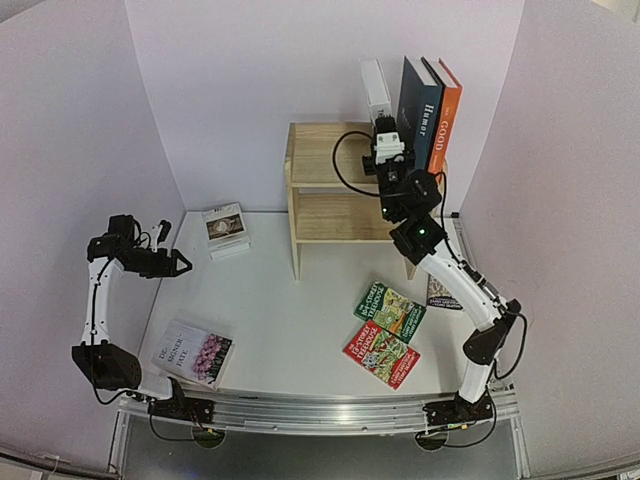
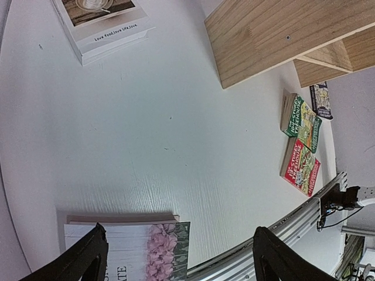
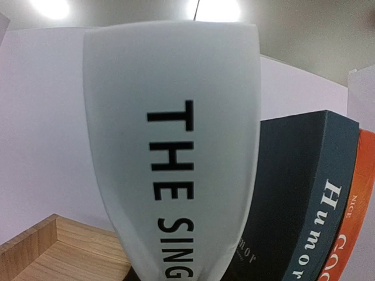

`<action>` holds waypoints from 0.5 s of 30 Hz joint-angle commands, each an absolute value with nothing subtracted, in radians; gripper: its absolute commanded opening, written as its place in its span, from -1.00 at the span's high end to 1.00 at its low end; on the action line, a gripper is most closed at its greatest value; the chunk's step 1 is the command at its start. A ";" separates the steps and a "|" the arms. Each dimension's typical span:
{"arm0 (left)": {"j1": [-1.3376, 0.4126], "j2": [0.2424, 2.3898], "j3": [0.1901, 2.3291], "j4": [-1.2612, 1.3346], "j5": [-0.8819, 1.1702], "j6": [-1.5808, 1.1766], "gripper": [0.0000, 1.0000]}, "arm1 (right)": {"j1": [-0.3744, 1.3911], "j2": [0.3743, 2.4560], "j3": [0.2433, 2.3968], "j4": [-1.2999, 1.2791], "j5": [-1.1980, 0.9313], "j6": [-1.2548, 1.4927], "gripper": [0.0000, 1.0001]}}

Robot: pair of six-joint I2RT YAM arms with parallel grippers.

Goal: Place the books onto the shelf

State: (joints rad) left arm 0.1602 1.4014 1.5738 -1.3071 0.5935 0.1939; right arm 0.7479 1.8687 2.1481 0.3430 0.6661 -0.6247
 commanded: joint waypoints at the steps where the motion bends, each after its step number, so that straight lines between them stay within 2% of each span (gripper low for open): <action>1: 0.151 1.384 1.573 -1.284 0.628 0.184 -0.71 | 0.678 1.785 2.115 0.413 0.728 -0.535 0.89; 15: 0.147 1.370 1.567 -1.287 0.643 0.181 -0.71 | 0.617 1.854 2.184 0.413 0.740 -0.469 0.91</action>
